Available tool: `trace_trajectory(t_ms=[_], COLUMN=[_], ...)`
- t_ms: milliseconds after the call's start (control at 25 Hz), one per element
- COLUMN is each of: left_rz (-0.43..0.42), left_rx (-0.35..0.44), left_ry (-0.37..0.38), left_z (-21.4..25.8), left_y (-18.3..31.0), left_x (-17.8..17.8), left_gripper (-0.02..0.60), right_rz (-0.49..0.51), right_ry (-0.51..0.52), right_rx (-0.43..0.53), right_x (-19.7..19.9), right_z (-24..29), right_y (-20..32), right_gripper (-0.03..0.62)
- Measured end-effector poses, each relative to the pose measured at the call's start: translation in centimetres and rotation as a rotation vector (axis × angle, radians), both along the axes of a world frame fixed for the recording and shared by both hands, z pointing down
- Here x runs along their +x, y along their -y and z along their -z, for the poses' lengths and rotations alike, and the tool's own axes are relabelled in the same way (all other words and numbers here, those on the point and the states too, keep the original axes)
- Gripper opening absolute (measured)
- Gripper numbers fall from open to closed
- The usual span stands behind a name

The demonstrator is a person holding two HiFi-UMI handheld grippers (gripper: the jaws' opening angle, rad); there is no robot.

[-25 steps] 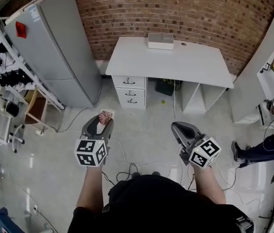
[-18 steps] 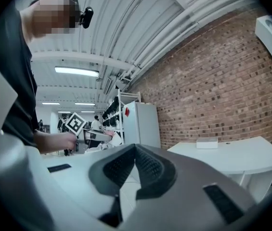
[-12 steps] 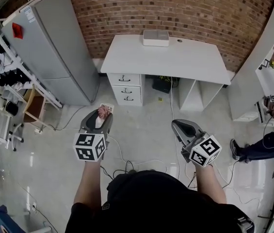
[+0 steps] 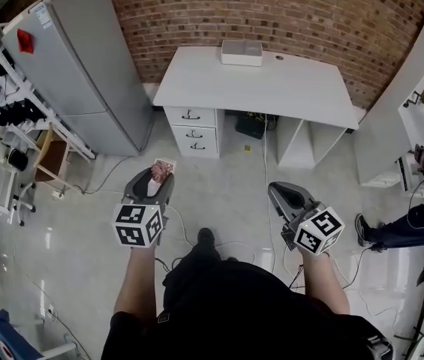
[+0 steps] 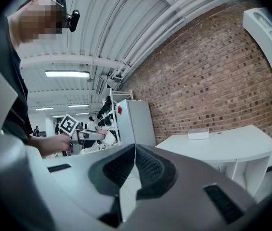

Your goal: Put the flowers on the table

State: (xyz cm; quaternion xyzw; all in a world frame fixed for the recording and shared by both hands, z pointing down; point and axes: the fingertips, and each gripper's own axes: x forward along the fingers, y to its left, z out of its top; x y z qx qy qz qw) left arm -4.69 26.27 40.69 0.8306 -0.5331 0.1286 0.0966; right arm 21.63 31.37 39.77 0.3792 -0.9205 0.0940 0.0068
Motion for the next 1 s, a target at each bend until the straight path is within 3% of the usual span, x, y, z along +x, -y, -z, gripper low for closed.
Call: trace_trajectory(t_ms=[440,1000], left_rz=[0.002,0.014], left_rx=[0.027,-0.019], left_ry=[-0.052,-0.035], left_z=[0.1,-0.7], left_y=[8.9,22.7], left_x=[-1.1,-6.7], left_gripper=[0.230,0.230], right_rz=[-0.014,0.058], right_ry=[0.013,0.019], right_rx=[-0.015,-0.086], right_x=[-0.6,-7.7], right_z=[-0.8,-2.1], right_y=[8.2,22.5], right_gripper=[0.012,0.012])
